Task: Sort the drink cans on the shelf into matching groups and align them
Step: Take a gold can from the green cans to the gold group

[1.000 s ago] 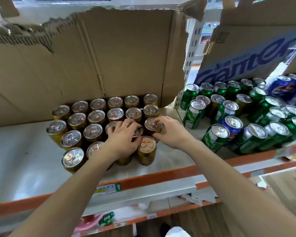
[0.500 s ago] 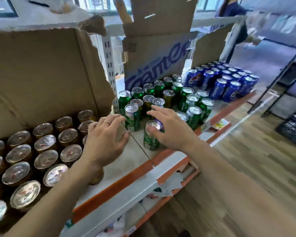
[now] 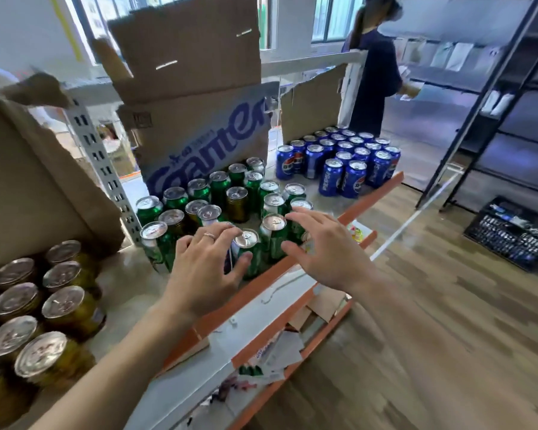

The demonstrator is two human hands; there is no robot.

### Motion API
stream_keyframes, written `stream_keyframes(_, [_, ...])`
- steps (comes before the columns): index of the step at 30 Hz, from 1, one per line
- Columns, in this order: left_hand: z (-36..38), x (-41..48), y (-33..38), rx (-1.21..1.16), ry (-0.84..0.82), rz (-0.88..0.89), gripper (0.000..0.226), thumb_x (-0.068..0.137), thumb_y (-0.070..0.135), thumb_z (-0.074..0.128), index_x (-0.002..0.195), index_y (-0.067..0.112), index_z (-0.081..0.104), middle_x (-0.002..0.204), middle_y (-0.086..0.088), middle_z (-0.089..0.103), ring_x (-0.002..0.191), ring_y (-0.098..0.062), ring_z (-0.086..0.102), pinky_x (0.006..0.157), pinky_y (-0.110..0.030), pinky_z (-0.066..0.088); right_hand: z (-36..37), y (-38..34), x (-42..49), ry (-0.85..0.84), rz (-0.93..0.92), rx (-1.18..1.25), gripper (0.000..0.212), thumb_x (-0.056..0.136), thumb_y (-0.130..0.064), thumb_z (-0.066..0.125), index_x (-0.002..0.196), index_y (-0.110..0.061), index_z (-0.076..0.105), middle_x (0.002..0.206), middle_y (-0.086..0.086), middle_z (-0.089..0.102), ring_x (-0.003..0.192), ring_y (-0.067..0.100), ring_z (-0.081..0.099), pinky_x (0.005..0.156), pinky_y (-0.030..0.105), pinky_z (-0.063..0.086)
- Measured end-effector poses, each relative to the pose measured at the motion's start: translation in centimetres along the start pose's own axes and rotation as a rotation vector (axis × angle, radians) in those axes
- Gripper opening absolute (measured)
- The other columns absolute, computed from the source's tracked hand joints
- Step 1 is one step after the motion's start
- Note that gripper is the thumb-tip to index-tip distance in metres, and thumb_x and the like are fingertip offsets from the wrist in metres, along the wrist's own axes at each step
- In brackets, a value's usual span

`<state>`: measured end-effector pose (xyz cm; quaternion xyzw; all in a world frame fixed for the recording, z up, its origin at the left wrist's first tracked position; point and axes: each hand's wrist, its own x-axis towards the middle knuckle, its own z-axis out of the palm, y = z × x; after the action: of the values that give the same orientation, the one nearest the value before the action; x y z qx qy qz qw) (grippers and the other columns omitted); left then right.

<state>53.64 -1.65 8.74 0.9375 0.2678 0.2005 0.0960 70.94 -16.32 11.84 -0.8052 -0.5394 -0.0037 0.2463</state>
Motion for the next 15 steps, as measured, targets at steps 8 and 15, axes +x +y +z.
stream_keyframes(8, [2.3,0.7,2.0,0.065,0.014,-0.161,0.056,0.087,0.056,0.044,0.131,0.024,0.056,0.138,0.004,0.053,0.129,-0.018,0.045,0.100,-0.041,0.030,-0.1,4.7,1.3,-0.058,-0.101,0.036,0.057,0.095,-0.040,0.060,0.146,-0.022,0.045,0.151,-0.004,0.044,0.142,0.015,0.033,0.114,0.029,0.025])
stream_keyframes(15, [2.7,-0.2,1.8,0.120,0.026,-0.313,0.058,0.086,0.055,0.042,0.136,0.028,0.051,0.141,0.008,0.051,0.129,-0.016,0.045,0.103,-0.040,0.031,1.0,5.4,4.6,-0.106,-0.205,0.093,0.055,0.094,-0.034,0.062,0.144,-0.020,0.047,0.147,-0.002,0.049,0.137,0.019,0.040,0.112,0.033,0.031])
